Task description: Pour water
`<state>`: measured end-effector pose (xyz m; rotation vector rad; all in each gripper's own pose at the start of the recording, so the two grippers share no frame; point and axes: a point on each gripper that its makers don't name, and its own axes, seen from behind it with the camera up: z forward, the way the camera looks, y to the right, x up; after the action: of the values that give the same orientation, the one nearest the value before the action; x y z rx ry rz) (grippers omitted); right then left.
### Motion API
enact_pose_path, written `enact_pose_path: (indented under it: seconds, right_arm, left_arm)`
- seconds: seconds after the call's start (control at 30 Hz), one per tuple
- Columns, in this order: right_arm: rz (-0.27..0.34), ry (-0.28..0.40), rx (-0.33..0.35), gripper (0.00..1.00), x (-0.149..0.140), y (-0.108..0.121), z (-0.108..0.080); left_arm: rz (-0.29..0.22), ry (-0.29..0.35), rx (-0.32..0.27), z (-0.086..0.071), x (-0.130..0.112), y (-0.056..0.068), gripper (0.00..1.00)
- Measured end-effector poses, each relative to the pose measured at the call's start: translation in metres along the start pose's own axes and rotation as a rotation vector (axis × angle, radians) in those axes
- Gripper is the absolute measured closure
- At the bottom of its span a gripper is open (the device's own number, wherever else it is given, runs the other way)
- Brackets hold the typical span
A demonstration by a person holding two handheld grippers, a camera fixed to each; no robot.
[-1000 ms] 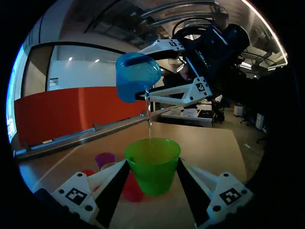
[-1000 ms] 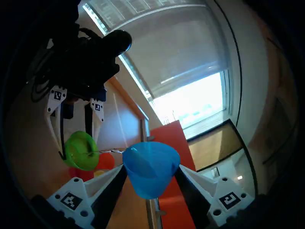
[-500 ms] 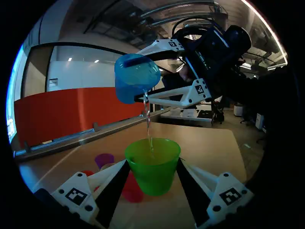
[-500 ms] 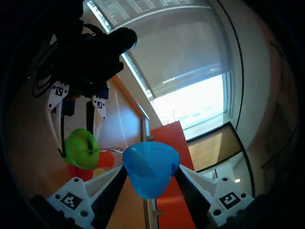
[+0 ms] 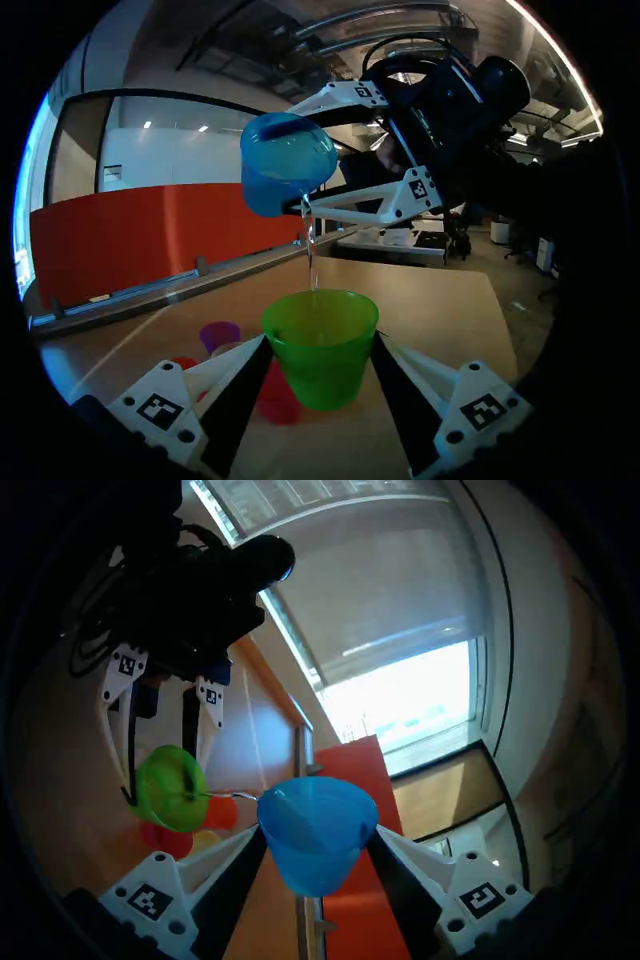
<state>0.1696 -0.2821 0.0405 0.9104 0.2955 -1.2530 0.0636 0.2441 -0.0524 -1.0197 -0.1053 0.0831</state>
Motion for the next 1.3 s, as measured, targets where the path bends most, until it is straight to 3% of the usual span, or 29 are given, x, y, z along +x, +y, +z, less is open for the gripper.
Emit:
enact_pose_path:
  seconds: [1.3]
  right_arm:
    - [-0.094, -0.005, -0.014, 0.12, 0.0017, 0.0058, -0.0006]
  left_arm:
    - [0.001, 0.001, 0.000, 0.0010, 0.0015, 0.0037, 0.17]
